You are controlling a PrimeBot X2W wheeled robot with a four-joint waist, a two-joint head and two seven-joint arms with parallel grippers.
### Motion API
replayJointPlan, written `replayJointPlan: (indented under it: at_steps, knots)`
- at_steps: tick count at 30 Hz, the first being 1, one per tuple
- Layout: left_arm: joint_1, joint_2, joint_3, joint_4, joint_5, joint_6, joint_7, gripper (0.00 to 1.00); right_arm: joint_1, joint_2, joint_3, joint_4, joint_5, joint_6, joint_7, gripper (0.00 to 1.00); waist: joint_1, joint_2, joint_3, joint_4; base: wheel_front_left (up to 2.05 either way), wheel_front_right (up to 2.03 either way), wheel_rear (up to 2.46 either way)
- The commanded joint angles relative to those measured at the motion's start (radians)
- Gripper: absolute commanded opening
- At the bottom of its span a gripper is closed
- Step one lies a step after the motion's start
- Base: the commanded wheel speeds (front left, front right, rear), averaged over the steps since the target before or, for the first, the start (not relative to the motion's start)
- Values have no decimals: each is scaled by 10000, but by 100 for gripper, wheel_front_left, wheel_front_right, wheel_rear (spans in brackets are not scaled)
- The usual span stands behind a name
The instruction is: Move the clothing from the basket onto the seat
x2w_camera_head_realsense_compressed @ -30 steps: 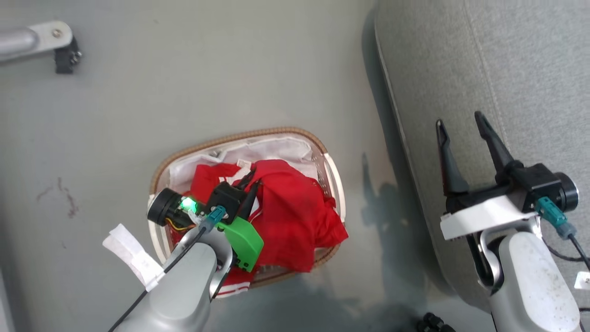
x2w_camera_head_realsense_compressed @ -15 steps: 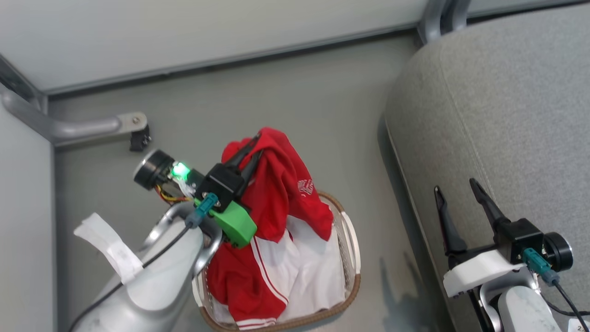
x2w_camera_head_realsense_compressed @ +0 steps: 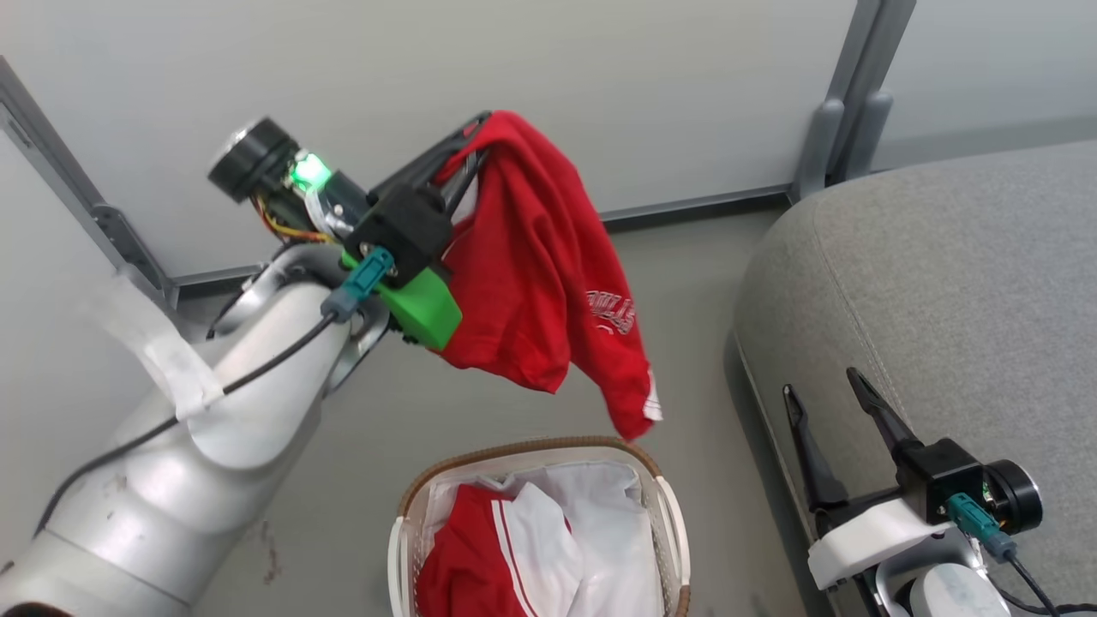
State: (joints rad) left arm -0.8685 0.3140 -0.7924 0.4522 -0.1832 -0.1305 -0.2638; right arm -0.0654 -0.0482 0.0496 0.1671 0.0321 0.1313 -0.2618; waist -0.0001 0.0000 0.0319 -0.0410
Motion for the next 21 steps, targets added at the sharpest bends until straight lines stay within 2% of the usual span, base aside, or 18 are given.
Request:
replayJointPlan:
  at_steps: [1, 4, 14, 21]
  knots:
    - [-300, 37, -68, -15, -76, 2, 26, 0, 131, -40, 64, -70, -59, -10, -49, 100, 1, 0, -166, 100, 0, 0, 0]
    - [-1013, -154, -364, -102, -240, 3, 79, 0, -44, -39, 541, -191, -112, -10, -49, 100, 1, 0, -215, 169, 0, 0, 0]
    - [-1751, -795, -999, -185, -402, 3, 237, 0, -1165, -46, 1974, -229, -84, -10, -49, 100, 1, 0, -206, 715, 0, 0, 0]
    - [-2055, -1203, -1373, -284, -495, 3, 211, 0, -2642, -43, 2118, 874, -316, -10, -46, 100, 1, 0, -135, 1138, 0, 0, 0]
